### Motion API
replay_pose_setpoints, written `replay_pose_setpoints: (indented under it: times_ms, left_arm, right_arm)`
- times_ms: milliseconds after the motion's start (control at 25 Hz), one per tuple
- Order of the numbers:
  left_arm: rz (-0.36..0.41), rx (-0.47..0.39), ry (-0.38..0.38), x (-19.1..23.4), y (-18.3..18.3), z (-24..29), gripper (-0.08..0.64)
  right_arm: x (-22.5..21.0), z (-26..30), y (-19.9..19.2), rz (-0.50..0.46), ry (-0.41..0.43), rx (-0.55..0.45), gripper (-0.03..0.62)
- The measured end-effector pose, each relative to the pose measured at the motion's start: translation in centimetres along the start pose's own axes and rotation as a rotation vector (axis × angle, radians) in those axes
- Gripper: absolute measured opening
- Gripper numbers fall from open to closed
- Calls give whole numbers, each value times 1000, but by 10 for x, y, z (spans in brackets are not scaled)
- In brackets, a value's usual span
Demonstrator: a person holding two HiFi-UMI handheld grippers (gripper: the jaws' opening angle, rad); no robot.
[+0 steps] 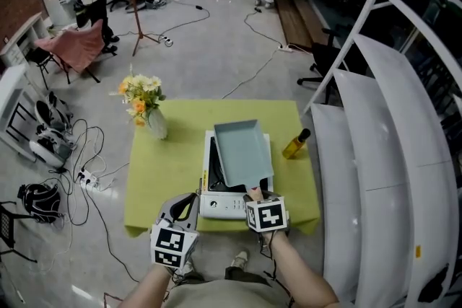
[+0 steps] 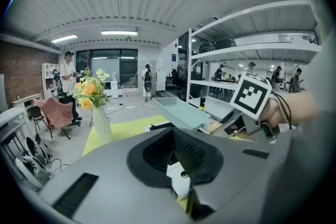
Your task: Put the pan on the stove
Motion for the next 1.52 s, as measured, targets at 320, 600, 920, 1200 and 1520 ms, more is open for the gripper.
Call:
replay_pose_setpoints:
  times_ms: [320, 600, 920, 1200, 1520]
  left_arm:
    - [-4, 17, -2, 7, -5, -1, 6]
    - [-4, 33, -3, 11, -9, -6, 6]
    - [-9, 34, 2, 17, -11, -9, 6]
    - [-5, 30, 5, 24, -9, -10, 6]
    - [2, -49, 29, 37, 16, -20, 6]
  right_arm:
    - [-2, 21, -5, -1, -32, 68, 176]
    - [0, 35, -22, 14, -46, 120, 178]
    - [5, 36, -17, 81, -38, 60, 187]
    - [7, 19, -5, 66, -33, -9, 216]
    - [19, -35, 31, 5, 15, -191, 212]
Point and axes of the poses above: the fingertips, and each gripper's own axes: z forward along the fingers, x to its left, y out of its top, the point moved 2 cm from there along -z, backward along the fingers, and after that the axes turned 8 degrees about y, right-handed, at the moved point
